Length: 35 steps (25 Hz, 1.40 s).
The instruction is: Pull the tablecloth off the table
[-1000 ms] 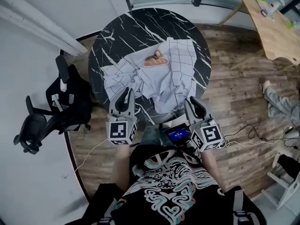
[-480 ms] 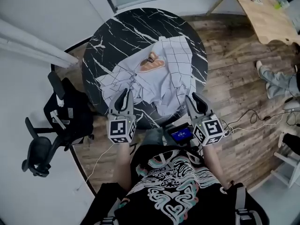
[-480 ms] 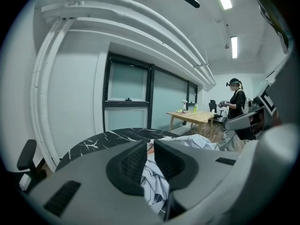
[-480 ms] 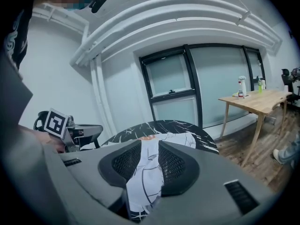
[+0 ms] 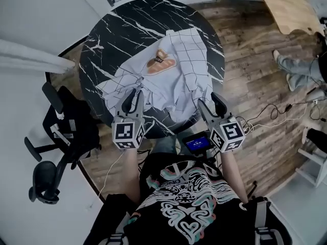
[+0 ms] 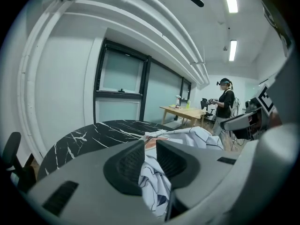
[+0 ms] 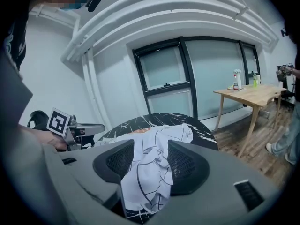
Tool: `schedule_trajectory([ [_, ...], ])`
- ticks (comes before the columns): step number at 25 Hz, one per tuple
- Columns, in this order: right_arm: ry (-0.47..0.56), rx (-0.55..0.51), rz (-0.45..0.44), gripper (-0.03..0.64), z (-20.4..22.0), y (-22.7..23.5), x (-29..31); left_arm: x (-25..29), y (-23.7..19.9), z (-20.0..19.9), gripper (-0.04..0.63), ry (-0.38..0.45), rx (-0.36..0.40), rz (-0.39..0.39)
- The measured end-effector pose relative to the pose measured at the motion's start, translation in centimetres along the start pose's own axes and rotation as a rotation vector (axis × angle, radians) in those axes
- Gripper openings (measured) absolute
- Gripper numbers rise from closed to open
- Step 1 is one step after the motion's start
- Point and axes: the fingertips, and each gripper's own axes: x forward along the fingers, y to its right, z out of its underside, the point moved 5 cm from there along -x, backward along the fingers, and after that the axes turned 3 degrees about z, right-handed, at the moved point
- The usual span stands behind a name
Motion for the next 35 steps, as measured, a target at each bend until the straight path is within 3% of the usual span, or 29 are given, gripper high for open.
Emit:
schedule_trajectory([
  [8,-0.041,0.050,0.029,0.239,0.8,0.4,1.4,2.3,-0.2,0.4,0.142,-0.059,0.034,0.076],
  [13,-0.046,0.039,0.058,0.240,0.8,0.7,2.3,4.0,-0.5,1.2,0.224,-0.114,0.026,0.131],
  [18,-0.069,0.045,0.072,0.285,1.5,1.1,2.9,5.2,-0.9,2.0,0.269,-0.154,0.022,0.165],
  [23,-0.100,0.047,0.079,0.334,2.1,1.3,3.5,6.3,-0.3,2.8,0.357,-0.212,0.062,0.204],
  [27,-0.128,0.050,0.069,0.365,2.4,1.3,4.1,7.3,-0.4,3.1,0.427,-0.235,0.084,0.210],
  [35,-0.155,0.058,0.062,0.379,3.6,0.7,5.0,9.1,-1.3,4.3,0.472,-0.280,0.110,0.178],
])
